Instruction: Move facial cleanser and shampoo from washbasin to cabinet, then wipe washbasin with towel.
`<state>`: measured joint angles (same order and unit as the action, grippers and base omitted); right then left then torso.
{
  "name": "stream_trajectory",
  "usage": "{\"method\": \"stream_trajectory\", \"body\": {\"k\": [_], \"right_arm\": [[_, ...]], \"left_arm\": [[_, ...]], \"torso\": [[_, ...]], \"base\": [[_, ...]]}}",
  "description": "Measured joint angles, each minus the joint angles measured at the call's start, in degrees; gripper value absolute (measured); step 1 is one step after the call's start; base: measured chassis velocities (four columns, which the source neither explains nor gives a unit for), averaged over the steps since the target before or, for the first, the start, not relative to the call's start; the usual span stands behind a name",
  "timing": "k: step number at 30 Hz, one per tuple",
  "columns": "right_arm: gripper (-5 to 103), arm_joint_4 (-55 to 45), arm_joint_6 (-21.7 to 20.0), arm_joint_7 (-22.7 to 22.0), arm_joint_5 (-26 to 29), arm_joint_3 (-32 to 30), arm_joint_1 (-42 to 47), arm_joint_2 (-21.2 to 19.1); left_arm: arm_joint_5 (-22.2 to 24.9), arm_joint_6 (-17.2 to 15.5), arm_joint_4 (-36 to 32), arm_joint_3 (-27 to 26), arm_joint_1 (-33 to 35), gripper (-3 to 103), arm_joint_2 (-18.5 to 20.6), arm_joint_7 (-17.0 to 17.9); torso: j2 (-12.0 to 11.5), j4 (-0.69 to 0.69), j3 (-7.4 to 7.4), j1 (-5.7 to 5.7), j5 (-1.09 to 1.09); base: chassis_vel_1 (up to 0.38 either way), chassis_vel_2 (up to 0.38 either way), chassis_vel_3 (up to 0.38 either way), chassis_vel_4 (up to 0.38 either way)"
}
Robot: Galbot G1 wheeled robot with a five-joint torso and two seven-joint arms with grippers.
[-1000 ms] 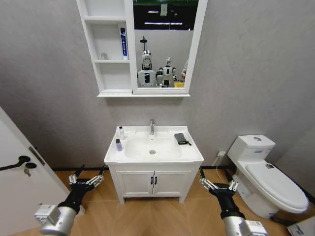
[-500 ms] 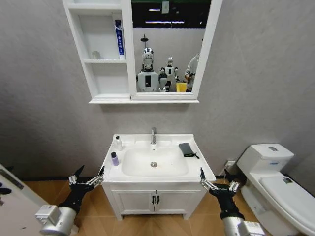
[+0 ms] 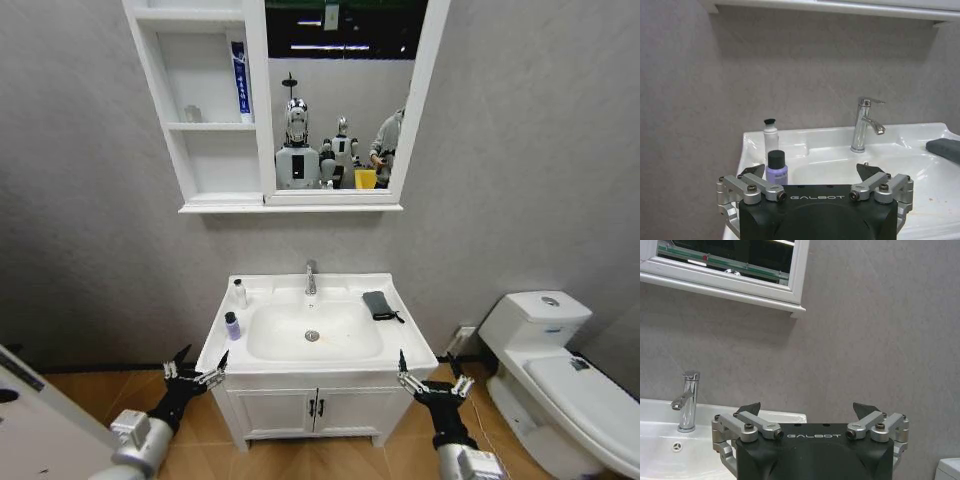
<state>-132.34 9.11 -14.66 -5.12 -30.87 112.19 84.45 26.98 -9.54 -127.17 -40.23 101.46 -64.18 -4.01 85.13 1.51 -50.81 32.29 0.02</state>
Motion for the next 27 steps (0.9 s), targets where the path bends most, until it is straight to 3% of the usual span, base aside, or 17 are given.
{"method": "stream_trajectory", "body": {"k": [10,20,27], "right_arm": [[100,2.15,-0.62,1.57,2.40,-0.93,-1.78,0.22],[100,3.71,-0.99,2.21,4.23,-1.42,-2.01,-0.54],[100,4.17,-1.69,2.17,6.16,-2.41,-2.30,-1.65]], "left_arm": [[2.13,-1.00,9.29,8.14,-11.43,100,4.29,0.53],[2.15,-0.68,20.45,11.53,-21.05,100,4.18,3.38],[1.90,-0.28,26.25,12.33,-24.00,100,2.75,3.81]], "torso": [[0.00,0.00,0.00,0.00,-0.02],[0.00,0.01,0.00,0.00,-0.02],[0.00,0.00,0.00,0.00,-0.02]], "base": [[0.000,0.000,0.000,0.000],[0.000,0.000,0.000,0.000],[0.000,0.000,0.000,0.000]]}}
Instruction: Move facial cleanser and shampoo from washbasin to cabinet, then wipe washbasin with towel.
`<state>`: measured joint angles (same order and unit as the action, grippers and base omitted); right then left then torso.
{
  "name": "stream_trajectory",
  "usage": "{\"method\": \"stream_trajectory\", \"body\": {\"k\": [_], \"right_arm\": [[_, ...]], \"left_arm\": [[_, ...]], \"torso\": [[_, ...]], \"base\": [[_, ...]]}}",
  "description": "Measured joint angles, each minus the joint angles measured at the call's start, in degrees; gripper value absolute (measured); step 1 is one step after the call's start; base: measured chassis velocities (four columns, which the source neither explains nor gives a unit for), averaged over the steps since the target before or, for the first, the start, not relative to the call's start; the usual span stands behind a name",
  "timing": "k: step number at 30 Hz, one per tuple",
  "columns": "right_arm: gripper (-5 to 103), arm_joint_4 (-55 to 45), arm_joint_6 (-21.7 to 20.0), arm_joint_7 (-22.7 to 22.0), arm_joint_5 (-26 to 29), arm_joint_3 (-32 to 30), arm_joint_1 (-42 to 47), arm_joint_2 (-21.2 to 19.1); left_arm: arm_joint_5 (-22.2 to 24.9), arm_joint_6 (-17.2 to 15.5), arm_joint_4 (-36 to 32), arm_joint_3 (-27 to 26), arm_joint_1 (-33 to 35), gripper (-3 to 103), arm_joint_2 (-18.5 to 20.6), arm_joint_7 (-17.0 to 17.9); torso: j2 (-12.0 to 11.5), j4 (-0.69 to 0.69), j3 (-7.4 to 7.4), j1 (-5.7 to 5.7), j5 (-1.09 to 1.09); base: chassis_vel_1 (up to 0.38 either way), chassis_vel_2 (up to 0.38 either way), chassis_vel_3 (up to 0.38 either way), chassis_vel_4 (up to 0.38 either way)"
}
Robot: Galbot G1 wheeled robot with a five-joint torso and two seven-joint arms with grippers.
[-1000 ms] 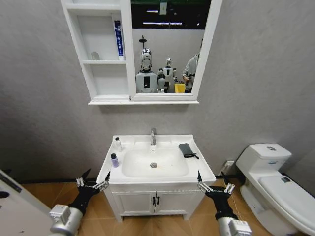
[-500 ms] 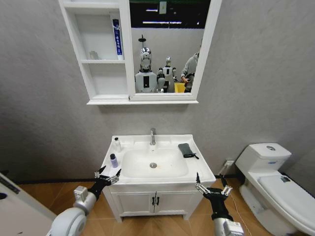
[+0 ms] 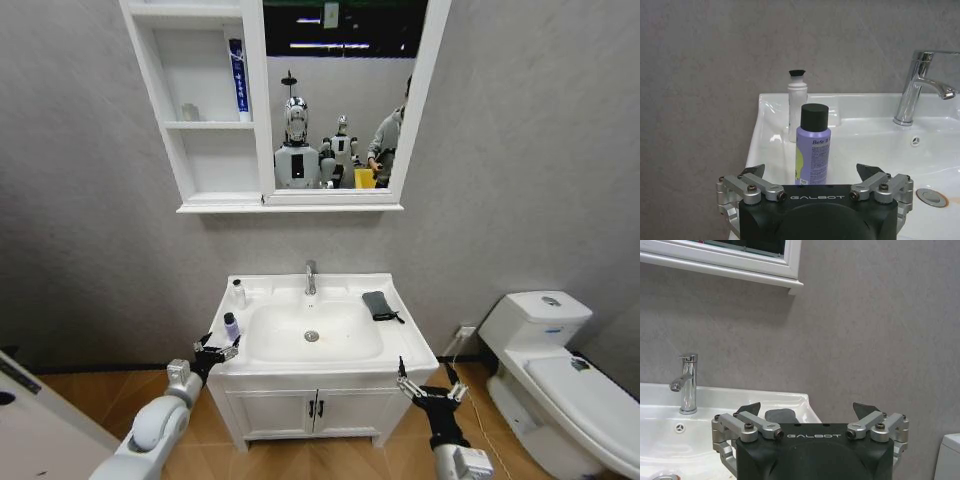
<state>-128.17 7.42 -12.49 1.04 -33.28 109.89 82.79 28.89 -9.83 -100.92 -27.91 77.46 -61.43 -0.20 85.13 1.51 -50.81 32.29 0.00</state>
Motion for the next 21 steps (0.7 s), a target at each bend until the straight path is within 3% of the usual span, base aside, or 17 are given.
{"method": "stream_trajectory", "body": {"k": [12,14,20,21], "right_arm": [[100,0.86,-0.32,0.06,0.85,-0.35,-0.13,-0.20],[100,0.86,-0.33,0.06,0.93,-0.43,-0.16,-0.25],[100,0.89,-0.41,0.00,1.38,-1.00,-0.11,-0.61],[100,0.89,-0.41,0.00,1.38,-1.00,-0.11,-0.61]], "left_arm": [[0.02,0.49,6.43,3.15,-7.03,97,-1.66,0.60],[0.00,0.52,6.83,3.42,-7.55,100,-1.76,0.88],[-0.34,0.52,10.02,5.14,-11.67,78,-2.66,2.88],[-0.34,0.52,10.02,5.14,-11.67,78,-2.66,2.88]], "torso": [[0.00,0.00,0.00,-0.01,0.00],[0.00,0.00,0.00,-0.01,0.00],[0.00,0.01,0.00,-0.01,0.00],[0.00,0.01,0.00,-0.01,0.00]], "base": [[0.000,0.000,0.000,0.000],[0.000,0.000,0.000,0.000],[0.000,0.000,0.000,0.000],[0.000,0.000,0.000,0.000]]}}
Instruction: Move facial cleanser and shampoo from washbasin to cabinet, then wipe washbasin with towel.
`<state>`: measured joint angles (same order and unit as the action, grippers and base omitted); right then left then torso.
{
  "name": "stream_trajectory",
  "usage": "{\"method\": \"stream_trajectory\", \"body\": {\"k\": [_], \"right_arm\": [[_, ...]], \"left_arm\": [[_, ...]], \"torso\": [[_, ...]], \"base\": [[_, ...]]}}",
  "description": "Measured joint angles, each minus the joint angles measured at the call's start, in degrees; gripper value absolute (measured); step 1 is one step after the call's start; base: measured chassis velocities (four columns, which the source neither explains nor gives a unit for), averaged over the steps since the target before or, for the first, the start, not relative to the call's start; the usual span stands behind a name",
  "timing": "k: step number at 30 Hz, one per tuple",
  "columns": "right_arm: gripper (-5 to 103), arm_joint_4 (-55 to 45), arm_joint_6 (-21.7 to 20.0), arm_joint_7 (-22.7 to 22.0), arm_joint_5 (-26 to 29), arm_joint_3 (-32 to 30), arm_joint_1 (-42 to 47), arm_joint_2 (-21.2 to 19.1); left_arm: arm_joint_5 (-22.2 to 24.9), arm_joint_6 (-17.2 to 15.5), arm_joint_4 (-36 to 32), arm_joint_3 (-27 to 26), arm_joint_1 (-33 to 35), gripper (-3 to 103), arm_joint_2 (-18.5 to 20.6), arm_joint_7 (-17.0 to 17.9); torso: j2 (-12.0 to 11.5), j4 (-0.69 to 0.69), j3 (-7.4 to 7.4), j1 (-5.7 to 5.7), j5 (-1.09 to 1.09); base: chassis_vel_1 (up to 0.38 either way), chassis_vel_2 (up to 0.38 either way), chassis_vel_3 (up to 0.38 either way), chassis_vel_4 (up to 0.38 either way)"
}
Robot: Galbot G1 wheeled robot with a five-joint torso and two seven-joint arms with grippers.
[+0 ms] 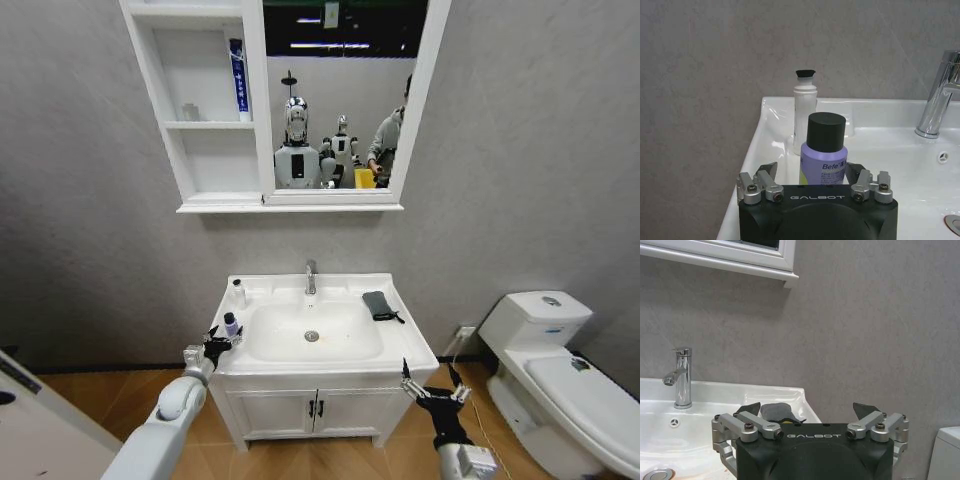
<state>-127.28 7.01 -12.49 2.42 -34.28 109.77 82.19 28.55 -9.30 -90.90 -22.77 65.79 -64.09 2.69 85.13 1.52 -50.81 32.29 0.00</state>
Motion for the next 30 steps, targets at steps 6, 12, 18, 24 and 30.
{"method": "stream_trajectory", "body": {"k": [6,12,18,24,30], "right_arm": [[100,-0.02,-0.07,-0.07,0.14,-0.09,0.06,0.06],[100,-0.34,-0.40,-0.10,0.30,-0.05,0.09,0.22],[100,-1.20,-1.37,-0.78,0.79,0.09,0.52,0.34],[100,-1.67,-1.92,-1.05,0.83,0.43,0.37,0.32],[100,-1.94,-2.06,-1.15,0.57,1.03,-0.12,0.47]], "left_arm": [[0.45,0.18,0.07,0.06,-0.30,56,0.15,-0.13],[0.55,0.26,-1.97,-0.59,0.80,43,1.03,0.00],[1.76,-0.38,-10.58,-3.16,2.99,43,5.14,1.32],[10.01,-4.03,-23.06,-7.41,3.38,43,16.01,7.08],[24.78,-11.19,-30.75,-10.20,-4.88,43,30.05,13.18]], "torso": [[0.00,0.00,0.00,0.00,0.00],[0.00,-0.01,0.00,0.00,0.01],[0.00,-0.01,0.00,0.00,0.02],[0.01,-0.02,0.01,0.00,0.01],[0.00,-0.01,0.01,0.00,0.01]], "base": [[0.000,0.000,0.000,0.000],[0.000,0.000,0.000,0.000],[0.000,0.000,0.000,0.000],[0.000,0.000,0.000,0.000],[0.000,0.000,0.000,0.000]]}}
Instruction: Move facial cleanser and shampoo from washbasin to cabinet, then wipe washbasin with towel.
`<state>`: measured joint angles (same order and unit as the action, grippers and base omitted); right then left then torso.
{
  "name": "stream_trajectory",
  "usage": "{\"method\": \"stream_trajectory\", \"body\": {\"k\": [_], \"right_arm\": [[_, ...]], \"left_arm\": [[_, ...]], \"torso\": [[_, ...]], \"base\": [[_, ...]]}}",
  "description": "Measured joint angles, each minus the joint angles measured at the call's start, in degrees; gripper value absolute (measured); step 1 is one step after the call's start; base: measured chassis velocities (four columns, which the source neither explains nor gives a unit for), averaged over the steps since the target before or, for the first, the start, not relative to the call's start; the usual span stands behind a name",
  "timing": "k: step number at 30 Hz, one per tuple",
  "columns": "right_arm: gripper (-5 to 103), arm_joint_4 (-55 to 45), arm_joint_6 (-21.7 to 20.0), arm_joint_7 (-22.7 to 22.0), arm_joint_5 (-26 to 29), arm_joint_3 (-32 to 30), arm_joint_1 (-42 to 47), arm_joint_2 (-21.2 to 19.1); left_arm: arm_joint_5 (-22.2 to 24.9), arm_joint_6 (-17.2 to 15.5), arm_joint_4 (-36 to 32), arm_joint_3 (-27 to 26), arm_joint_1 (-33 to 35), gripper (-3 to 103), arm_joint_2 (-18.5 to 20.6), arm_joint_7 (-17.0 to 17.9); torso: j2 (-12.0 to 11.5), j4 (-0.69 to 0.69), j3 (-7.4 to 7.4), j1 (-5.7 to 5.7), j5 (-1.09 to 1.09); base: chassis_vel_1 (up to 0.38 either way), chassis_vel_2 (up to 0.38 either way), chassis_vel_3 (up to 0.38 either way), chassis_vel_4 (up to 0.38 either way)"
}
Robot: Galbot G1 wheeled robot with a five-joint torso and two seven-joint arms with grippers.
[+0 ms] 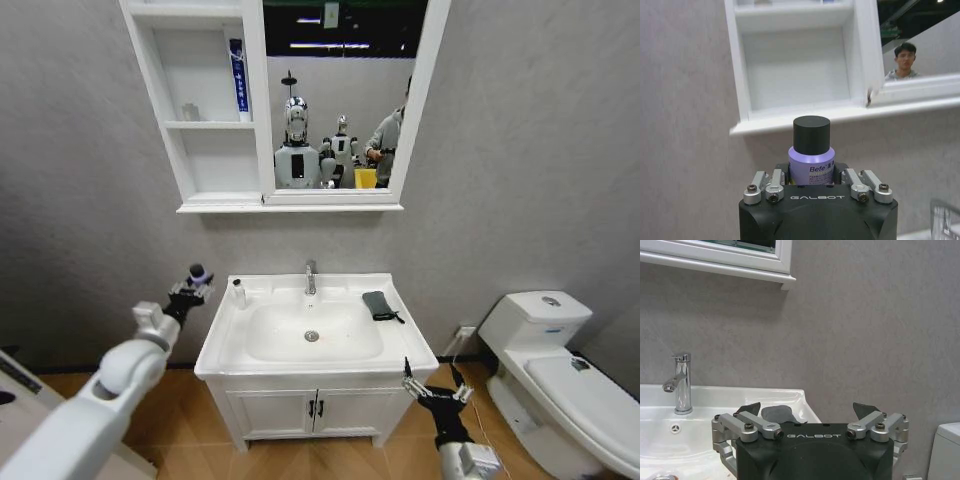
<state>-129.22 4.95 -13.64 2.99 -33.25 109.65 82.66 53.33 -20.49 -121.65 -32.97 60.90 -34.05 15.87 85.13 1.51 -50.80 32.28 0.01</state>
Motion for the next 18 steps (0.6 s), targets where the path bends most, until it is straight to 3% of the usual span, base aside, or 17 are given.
{"method": "stream_trajectory", "body": {"k": [1,3,4,8,9,12,13,16,17,18], "right_arm": [[100,0.00,0.00,0.00,0.00,0.00,0.00,0.00],[100,-0.19,0.04,-0.01,-0.36,0.26,-0.06,0.25],[100,-0.19,0.04,-0.01,-0.36,0.26,-0.06,0.25],[100,-0.40,0.70,-0.12,-0.46,0.10,-0.05,0.34],[100,-0.40,0.70,-0.12,-0.46,0.10,-0.05,0.34],[100,-0.51,1.33,0.04,-0.36,-0.16,-0.18,-0.05],[100,-0.51,1.33,0.04,-0.36,-0.16,-0.18,-0.05],[100,-0.61,1.34,0.23,-0.13,-0.29,-0.48,-0.40],[100,-0.61,1.34,0.23,-0.13,-0.29,-0.48,-0.40],[100,-0.60,1.34,0.25,-0.08,-0.35,-0.71,-0.45]], "left_arm": [[0.00,0.00,0.00,0.00,0.00,43,0.00,0.00],[9.87,-4.45,1.11,4.85,-12.20,43,6.80,3.11],[9.87,-4.45,1.11,4.85,-12.20,43,6.80,3.11],[15.49,-9.32,6.38,16.17,-31.16,43,9.41,4.01],[15.49,-9.32,6.38,16.17,-31.16,43,9.41,4.01],[21.65,-14.60,13.76,30.54,-50.74,43,7.32,6.23],[21.65,-14.60,13.76,30.54,-50.74,43,7.32,6.23],[25.94,-17.65,23.29,40.73,-66.21,43,2.54,7.97],[25.94,-17.65,23.29,40.73,-66.21,43,2.54,7.97],[26.61,-18.55,27.43,45.19,-71.57,43,0.35,8.13]], "torso": [[0.00,0.00,0.00,0.00,0.00],[0.00,0.01,0.00,0.00,-0.01],[0.00,0.01,0.00,0.00,-0.01],[0.00,0.00,0.00,0.00,0.01],[0.00,0.00,0.00,0.00,0.01],[0.00,0.02,-0.01,0.00,0.01],[0.00,0.02,-0.01,0.00,0.01],[0.00,0.01,-0.01,0.01,0.00],[0.00,0.01,-0.01,0.01,0.00],[0.00,0.02,-0.01,0.01,-0.04]], "base": [[0.000,0.000,0.000,0.000],[0.000,0.000,0.000,0.000],[0.000,0.000,0.000,0.000],[0.000,0.000,0.000,0.000],[0.000,0.000,0.000,0.000],[0.000,0.000,0.000,0.000],[0.000,0.000,0.000,0.000],[0.000,0.000,0.000,0.000],[0.000,0.000,0.000,0.000],[0.000,0.000,0.000,0.000]]}}
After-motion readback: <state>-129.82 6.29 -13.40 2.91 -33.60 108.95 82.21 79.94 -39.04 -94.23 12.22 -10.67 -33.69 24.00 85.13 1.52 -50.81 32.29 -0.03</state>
